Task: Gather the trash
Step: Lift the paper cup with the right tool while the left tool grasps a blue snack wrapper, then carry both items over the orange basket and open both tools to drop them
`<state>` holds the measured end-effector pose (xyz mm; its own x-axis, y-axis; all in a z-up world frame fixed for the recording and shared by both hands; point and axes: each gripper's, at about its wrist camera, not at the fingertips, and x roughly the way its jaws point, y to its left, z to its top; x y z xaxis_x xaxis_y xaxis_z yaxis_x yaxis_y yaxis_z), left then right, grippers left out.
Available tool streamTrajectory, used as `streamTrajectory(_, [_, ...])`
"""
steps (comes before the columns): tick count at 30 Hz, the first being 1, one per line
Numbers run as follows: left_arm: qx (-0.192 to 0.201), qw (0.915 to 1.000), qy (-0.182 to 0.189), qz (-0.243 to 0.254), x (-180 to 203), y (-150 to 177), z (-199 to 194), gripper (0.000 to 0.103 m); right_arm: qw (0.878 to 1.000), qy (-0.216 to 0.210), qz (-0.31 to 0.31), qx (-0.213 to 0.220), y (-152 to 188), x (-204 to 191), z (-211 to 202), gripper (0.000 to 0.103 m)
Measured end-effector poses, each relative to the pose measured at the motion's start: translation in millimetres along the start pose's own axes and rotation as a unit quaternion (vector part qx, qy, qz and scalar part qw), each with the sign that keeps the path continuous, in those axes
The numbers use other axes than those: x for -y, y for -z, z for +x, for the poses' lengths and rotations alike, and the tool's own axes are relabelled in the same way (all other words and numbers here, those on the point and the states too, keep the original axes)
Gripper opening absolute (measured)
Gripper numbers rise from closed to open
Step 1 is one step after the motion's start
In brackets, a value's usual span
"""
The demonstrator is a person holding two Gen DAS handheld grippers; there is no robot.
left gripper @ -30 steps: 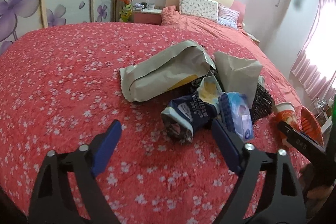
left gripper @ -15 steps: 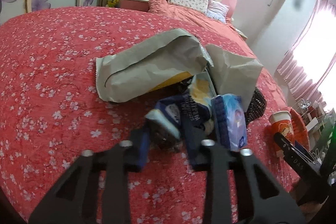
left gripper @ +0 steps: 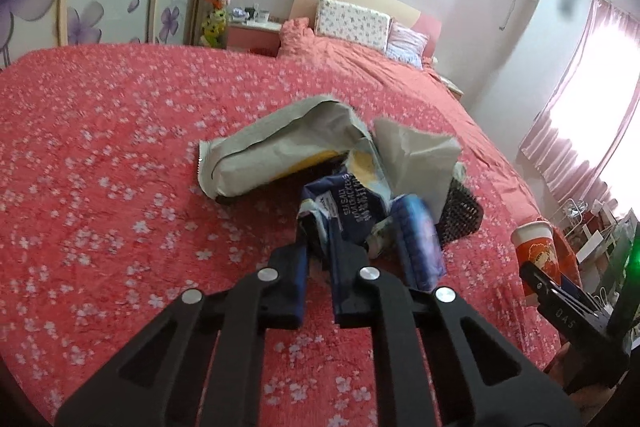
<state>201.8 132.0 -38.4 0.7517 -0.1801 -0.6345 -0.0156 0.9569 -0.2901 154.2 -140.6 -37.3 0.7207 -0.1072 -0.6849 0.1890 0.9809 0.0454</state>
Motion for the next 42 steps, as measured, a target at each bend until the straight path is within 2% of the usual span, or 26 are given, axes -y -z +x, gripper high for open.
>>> streamTrajectory(8, [0.032, 0.9994, 0.012, 0.010, 19, -4, -34, 0.010, 1.000, -0.005, 0.006, 0.024, 0, 8, -20, 0.074])
streamTrajectory(17, [0.040, 0.9983, 0.038, 0.020, 51, -5, -50, 0.010, 0.999, 0.000, 0.013, 0.052, -1, 26, -41, 0.074])
streamTrajectory(32, [0.022, 0.9941, 0.092, 0.053, 128, 3, -33, 0.010, 0.993, 0.038, 0.036, 0.105, -3, 78, -70, 0.074])
streamTrajectory(42, [-0.005, 0.9852, 0.144, 0.093, 200, 14, -5, 0.010, 0.987, 0.079, 0.082, 0.113, -6, 131, -64, 0.075])
